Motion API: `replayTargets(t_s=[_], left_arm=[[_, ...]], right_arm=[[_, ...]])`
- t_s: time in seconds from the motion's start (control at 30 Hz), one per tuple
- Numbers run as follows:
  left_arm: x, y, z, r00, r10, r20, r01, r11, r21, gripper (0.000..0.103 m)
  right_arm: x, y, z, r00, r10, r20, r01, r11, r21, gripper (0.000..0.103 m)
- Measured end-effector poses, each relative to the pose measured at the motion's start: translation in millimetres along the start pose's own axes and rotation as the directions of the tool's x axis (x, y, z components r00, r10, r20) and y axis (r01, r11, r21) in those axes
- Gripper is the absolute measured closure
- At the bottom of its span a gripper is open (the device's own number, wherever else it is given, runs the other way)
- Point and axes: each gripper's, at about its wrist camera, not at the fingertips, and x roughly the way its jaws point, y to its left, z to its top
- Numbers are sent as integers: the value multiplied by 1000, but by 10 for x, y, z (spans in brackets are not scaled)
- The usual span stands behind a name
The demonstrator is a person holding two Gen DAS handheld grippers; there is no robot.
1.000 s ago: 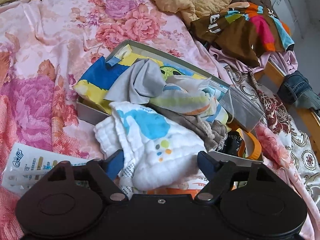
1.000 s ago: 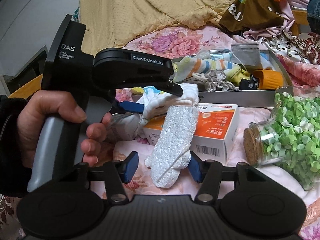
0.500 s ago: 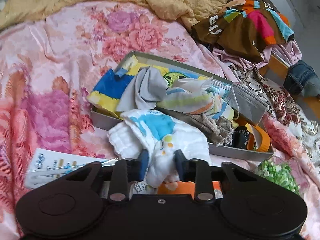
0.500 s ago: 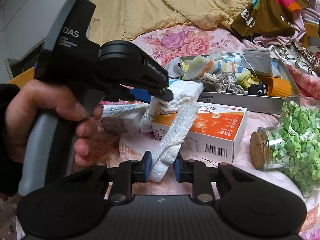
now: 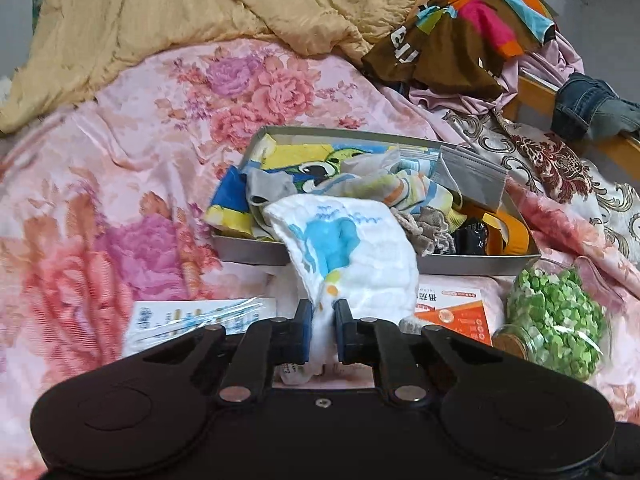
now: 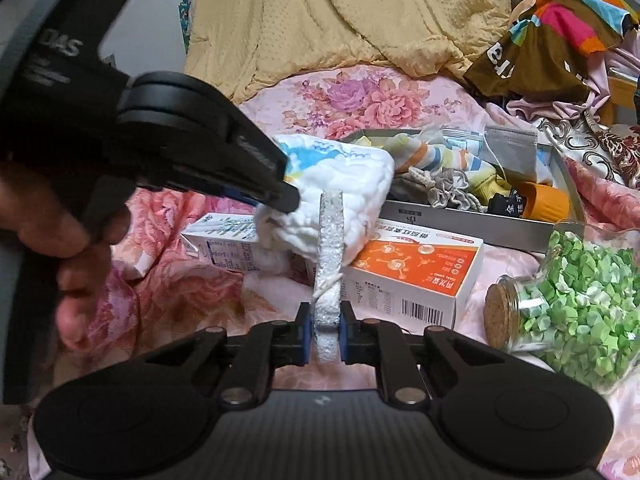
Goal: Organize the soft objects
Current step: 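Close the left gripper on the white towel while the right gripper grasps the foam insole, then lift the towel and insole and carry them over the cartoon tray with both grippers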
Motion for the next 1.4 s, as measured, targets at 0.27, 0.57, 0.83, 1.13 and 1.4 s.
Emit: replayTargets(t_s=[0.27,0.57,0.83,1.13,1.4], left_arm=[[-434,-51,-28,998,45,53,-47,998,28,93],[-757,-148,-94,994,63,86,-68,995,67,97],[-888,-129,-188,995,57,82,-65,992,104,97],[-823,-14,-392,1000,19,16,-20,995,99,97],[-640,83,-667,993,-39,-116,48,996,77,84]], right_arm=[[-253,-17,-11,999,2,48,-2,1000,11,88],[-466,-102,10,993,-5,114,0,999,38,88],[-483,-113,22,992,-5,124,-1,999,49,88],[-438,-95,13,994,-3,112,-2,999,47,89],[-396,-97,1,995,-9,99,4,999,47,89]])
